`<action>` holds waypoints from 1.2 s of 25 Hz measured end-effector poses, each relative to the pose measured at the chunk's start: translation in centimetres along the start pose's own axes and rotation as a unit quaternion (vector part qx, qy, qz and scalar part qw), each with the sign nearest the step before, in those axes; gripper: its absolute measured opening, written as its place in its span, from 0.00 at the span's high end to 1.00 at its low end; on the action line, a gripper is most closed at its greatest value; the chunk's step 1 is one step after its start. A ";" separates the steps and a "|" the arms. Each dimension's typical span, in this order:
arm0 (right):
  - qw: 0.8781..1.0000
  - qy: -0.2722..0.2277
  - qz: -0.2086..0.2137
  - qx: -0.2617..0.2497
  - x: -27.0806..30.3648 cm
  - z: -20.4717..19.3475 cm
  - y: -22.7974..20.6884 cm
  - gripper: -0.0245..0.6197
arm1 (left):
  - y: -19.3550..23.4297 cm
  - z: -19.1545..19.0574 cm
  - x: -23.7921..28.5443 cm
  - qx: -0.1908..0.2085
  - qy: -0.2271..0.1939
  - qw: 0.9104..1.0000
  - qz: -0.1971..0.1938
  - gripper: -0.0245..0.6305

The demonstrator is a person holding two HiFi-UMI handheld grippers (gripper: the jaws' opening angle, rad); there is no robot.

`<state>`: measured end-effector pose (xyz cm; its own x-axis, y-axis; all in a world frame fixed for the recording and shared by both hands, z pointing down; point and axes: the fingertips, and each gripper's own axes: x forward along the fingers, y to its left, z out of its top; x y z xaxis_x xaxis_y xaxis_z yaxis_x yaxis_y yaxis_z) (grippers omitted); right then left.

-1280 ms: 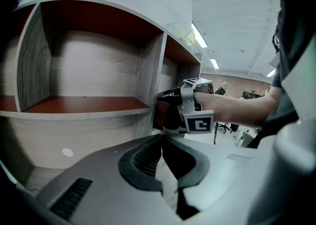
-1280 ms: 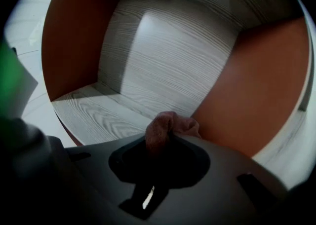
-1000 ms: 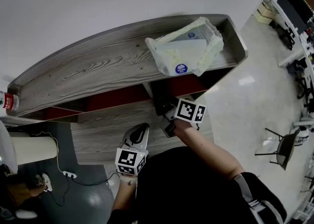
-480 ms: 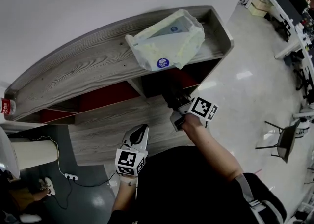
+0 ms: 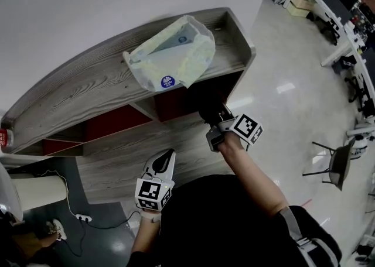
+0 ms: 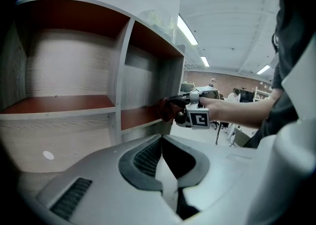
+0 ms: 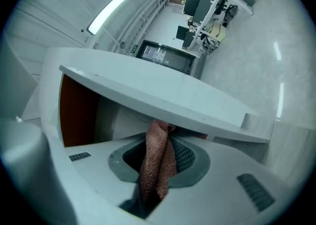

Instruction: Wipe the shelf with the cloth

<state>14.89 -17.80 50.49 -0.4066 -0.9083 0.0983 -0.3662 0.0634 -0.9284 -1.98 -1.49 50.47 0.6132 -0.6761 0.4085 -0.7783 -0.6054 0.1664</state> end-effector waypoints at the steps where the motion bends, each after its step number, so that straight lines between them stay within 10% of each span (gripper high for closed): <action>1: 1.000 -0.006 -0.001 0.008 0.0 0.4 -0.3 0.86 | -0.1 0.1 0.2 0.000 0.000 1.000 0.000 0.94; 17: 0.985 -0.072 0.084 0.129 -0.9 3.3 4.4 0.86 | -0.7 0.4 0.1 -0.002 0.007 1.000 0.023 0.94; 30: 0.968 -0.144 0.203 0.018 -3.3 6.8 15.3 0.86 | 0.0 -0.7 -1.9 -0.005 0.012 1.000 0.021 0.94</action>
<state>16.34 -16.64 33.47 -0.2578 -0.8900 -0.3762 -0.1939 0.4291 -0.8822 -3.27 0.07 50.34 0.5760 -0.6910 0.4367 -0.8051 -0.5719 0.1569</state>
